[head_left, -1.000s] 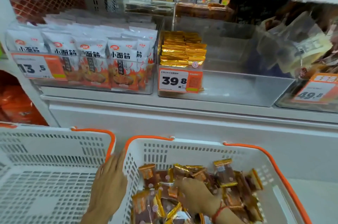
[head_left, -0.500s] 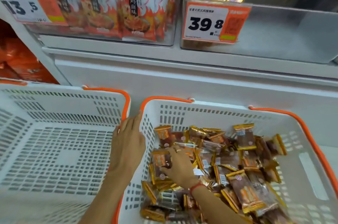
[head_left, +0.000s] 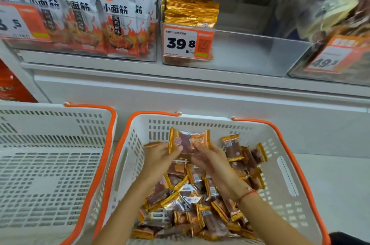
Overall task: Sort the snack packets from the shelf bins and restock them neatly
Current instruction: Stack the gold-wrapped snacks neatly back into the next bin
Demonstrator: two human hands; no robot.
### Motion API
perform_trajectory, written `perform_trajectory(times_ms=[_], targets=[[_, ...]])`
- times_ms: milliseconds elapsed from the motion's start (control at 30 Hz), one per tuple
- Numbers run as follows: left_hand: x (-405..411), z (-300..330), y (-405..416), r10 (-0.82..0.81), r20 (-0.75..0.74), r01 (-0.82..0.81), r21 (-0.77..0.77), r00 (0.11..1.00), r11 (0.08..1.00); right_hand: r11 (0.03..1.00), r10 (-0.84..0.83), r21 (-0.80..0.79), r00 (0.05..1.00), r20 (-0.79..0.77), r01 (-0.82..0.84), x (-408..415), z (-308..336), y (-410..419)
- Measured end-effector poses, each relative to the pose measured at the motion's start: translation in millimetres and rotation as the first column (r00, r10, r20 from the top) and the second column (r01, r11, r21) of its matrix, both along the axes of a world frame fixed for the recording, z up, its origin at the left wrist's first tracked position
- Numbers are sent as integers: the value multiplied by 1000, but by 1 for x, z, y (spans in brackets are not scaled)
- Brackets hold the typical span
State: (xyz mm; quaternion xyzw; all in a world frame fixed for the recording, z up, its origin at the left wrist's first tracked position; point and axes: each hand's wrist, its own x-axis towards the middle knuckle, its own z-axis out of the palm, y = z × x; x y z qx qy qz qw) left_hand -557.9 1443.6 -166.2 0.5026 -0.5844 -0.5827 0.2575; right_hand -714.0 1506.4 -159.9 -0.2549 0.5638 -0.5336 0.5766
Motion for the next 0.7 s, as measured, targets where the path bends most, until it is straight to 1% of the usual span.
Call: perform_trajectory(times_ms=[100,167,200,233,300,333,367,400,433,467,533,567,633,667,700], targets=[[9,1,0,216,-153,-213,38,964,976,997,74,49,980,-186,-66,7,-11,-6],[17,3,-4,312,-256,-301,85,915,950,982,163,146,937,-310,-122,16,-31,-14],[21,5,-6,359,-300,-340,115,884,933,964,236,207,890,-390,-165,21,-45,-17],[26,6,-9,393,-319,-372,125,863,920,936,334,270,808,-485,-225,25,-64,-22],[36,7,-14,423,-314,-411,108,850,905,856,515,404,607,-606,-322,35,-102,-31],[41,7,-17,443,-305,-428,117,843,896,828,560,453,531,-636,-331,41,-122,-34],[44,4,-17,462,-308,-438,149,832,887,815,579,485,474,-663,-317,47,-136,-35],[47,1,-18,486,-317,-441,205,815,874,821,570,493,446,-690,-288,53,-146,-34],[48,-1,-19,506,-323,-434,272,800,859,841,540,479,451,-711,-251,58,-151,-32],[46,0,-18,518,-320,-408,351,793,843,862,505,455,481,-717,-226,62,-156,-30],[41,-2,-21,545,-317,-372,468,776,802,876,476,425,554,-683,-229,63,-159,-28],[37,-3,-23,553,-312,-360,502,772,786,878,471,416,591,-655,-238,60,-157,-27],[31,-5,-25,539,-273,-340,535,797,774,901,427,357,647,-631,-246,46,-145,-24],[28,-6,-24,500,-245,-323,520,830,791,921,385,309,660,-645,-236,36,-135,-21],[27,-8,-23,436,-224,-296,467,872,833,936,351,267,664,-660,-230,24,-119,-19]])
